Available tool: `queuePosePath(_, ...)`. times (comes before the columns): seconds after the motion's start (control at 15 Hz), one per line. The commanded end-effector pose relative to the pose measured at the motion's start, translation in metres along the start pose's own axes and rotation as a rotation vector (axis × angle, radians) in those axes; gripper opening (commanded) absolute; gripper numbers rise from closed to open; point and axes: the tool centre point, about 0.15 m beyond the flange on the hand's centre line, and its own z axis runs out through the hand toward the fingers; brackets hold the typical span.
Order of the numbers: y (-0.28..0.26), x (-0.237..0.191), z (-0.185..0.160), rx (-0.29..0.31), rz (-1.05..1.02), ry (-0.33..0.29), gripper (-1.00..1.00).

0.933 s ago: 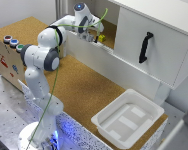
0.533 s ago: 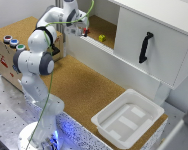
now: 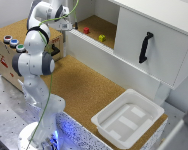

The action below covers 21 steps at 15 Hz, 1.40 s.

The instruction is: Grasp the purple block

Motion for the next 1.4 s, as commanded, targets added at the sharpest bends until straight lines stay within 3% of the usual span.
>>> queuePosePath(0.0,0.02,0.072,0.026,0.172,-0.188,-0.317,1.0)
queuePosePath(0.13,0.02,0.069,0.036,0.194,-0.238,-0.395,1.0)
queuePosePath(0.33,0.02,0.062,0.051,0.185,-0.25,-0.444,1.0)
queuePosePath(0.6,0.028,0.065,0.074,0.065,-0.213,-0.436,1.0)
queuePosePath(0.93,0.022,0.055,0.092,0.049,-0.167,-0.419,1.0)
queuePosePath(1.07,0.02,0.055,0.098,0.008,-0.184,-0.411,1.0)
queuePosePath(1.33,0.016,0.053,0.114,0.016,-0.185,-0.417,1.0)
